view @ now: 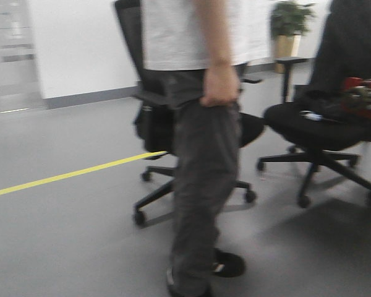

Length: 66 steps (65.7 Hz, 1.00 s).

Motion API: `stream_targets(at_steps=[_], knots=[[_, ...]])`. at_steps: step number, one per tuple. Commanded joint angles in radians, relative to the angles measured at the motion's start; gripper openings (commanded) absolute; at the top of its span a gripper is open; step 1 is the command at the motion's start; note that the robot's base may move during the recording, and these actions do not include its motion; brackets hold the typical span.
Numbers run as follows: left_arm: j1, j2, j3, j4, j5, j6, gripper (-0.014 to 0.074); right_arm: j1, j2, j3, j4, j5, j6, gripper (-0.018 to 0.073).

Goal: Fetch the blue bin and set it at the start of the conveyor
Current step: 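Carry the teal bin in both grippers while driving to the red conveyor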

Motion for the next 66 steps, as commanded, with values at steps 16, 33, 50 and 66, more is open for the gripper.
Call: stream_targets(at_steps=[16, 33, 50, 66], knots=[[-0.001, -0.020, -0.014, -0.033, -0.067, -0.016, -0.0111, -0.005, -0.009, -0.007, -0.021, -0.053, -0.033, -0.0151], [-0.001, -0.020, -0.014, -0.033, -0.067, -0.016, -0.0111, -0.005, -0.009, -0.007, -0.021, -0.056, -0.033, -0.0151], [-0.001, -0.020, -0.014, -0.033, -0.067, -0.016, -0.0111, -0.005, -0.009, -0.007, -0.021, -0.056, -0.033, -0.0151], [-0.001, -0.020, -0.014, -0.033, -0.067, -0.016, -0.0111, -0.005, -0.009, -0.007, -0.021, -0.056, -0.033, -0.0151]])
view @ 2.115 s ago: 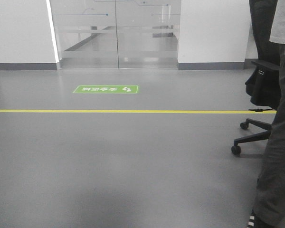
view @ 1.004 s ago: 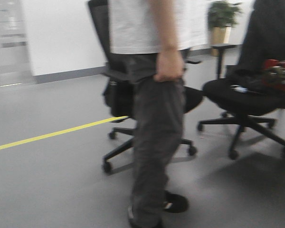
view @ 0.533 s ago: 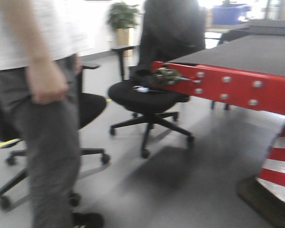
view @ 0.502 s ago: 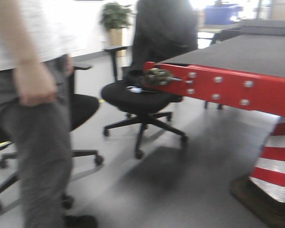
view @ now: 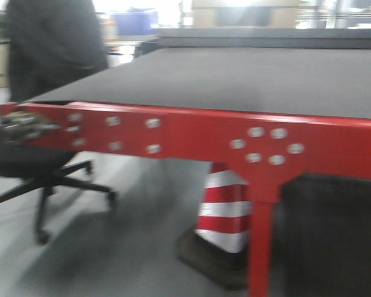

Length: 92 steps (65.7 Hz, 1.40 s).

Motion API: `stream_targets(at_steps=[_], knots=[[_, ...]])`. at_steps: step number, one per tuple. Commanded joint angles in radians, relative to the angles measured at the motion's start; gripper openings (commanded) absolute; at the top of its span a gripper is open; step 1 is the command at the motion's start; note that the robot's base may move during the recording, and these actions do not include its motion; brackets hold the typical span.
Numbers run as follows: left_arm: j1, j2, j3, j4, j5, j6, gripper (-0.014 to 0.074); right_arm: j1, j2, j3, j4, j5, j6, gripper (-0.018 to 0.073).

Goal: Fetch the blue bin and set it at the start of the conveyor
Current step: 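Carry the teal bin in both grippers while driving to the red conveyor, then lower the teal bin with both grippers onto the conveyor belt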

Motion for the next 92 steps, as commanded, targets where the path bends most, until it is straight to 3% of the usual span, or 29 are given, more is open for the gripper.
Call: stream_targets(at_steps=[1, 92], knots=[[-0.001, -0.020, -0.014, -0.033, -0.065, -0.014, -0.0111, -0.004, -0.009, -0.007, -0.015, -0.044, -0.033, -0.0151], [-0.001, -0.020, -0.014, -0.033, -0.066, -0.014, -0.0111, -0.004, -0.009, -0.007, -0.015, -0.044, -0.033, -0.0151]])
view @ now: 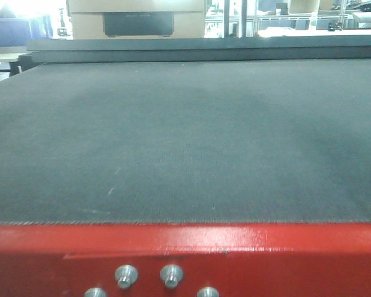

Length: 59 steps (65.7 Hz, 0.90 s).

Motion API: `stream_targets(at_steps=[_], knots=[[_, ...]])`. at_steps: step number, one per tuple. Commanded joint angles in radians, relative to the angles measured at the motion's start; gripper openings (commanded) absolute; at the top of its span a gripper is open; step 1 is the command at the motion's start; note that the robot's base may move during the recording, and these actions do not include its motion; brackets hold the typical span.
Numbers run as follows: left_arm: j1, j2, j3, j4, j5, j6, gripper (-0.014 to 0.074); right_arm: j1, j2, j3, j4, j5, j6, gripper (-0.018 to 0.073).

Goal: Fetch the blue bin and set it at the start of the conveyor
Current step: 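Lower the teal bin with both grippers onto the conveyor belt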

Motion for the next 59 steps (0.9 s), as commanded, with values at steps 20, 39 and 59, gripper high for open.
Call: stream_targets(at_steps=[20, 39, 59], knots=[[-0.001, -0.020, -0.014, -0.032, -0.064, -0.014, -0.0111, -0.004, -0.009, -0.007, -0.015, -0.038, -0.031, -0.0151], [-0.001, -0.020, -0.014, -0.032, -0.064, -0.014, -0.0111, -0.004, -0.009, -0.007, -0.015, -0.038, -0.031, -0.0151], [-0.001, -0.020, -0.014, -0.032, -0.064, -0.014, -0.0111, -0.004, -0.009, -0.007, -0.015, -0.038, -0.031, -0.0151]])
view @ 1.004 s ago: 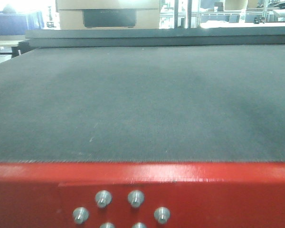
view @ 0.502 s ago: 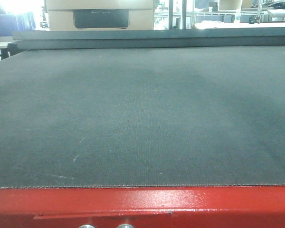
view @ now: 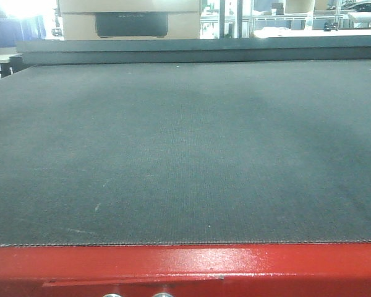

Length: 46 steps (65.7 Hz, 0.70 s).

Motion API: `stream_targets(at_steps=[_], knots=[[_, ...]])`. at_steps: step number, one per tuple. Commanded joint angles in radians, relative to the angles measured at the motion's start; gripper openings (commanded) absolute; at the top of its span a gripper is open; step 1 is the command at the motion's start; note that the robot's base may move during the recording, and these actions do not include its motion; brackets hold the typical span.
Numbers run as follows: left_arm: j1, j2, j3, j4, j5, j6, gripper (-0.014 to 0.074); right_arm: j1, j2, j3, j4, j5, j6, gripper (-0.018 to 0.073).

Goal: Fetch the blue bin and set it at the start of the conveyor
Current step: 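Lower the teal bin with both grippers onto the conveyor belt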

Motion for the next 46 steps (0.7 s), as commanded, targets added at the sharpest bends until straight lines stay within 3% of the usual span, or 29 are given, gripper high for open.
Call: stream_targets(at_steps=[1, 46], knots=[[-0.001, -0.020, -0.014, -0.032, -0.064, -0.014, -0.0111, -0.004, -0.009, -0.007, -0.015, -0.038, -0.031, -0.0151], [-0.001, -0.020, -0.014, -0.032, -0.064, -0.014, -0.0111, -0.004, -0.009, -0.007, -0.015, -0.038, -0.031, -0.0151]])
